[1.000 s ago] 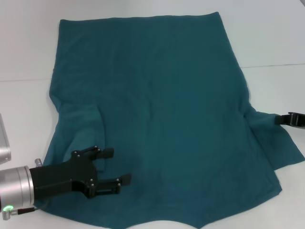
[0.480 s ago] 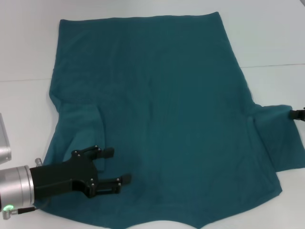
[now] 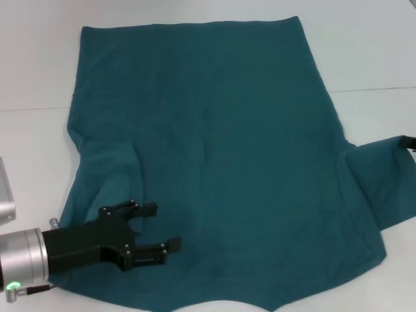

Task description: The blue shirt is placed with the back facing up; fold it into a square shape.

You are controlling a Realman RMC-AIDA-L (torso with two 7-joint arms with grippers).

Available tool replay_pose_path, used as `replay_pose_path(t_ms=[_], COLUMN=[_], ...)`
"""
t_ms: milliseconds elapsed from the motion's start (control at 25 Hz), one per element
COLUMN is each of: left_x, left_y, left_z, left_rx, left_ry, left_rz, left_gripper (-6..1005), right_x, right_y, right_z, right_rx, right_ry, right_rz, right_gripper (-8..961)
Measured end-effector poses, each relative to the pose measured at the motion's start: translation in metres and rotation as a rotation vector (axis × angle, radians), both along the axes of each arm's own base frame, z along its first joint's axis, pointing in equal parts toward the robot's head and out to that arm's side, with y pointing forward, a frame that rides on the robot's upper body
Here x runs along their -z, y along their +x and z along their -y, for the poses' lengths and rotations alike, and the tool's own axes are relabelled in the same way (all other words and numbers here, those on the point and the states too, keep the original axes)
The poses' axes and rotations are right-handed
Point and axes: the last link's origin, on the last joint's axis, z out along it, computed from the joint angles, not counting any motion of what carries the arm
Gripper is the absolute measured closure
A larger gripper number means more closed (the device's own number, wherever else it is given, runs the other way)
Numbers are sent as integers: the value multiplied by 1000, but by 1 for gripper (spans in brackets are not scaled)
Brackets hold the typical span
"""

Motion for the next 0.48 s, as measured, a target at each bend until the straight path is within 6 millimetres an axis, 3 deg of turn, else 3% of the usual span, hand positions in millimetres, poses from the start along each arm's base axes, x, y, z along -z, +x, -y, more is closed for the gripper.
replay_pose_path(t_ms=[480], left_x=[0], left_y=[1], left_z=[-1], left_rx=[-1], left_ry=[0], left_rz=[5], left_gripper=[92], right_x=[5], right_y=[-7], right_z=[-11], right_rx=[-26], right_ry=[41], right_rz=[53], right_gripper=[954])
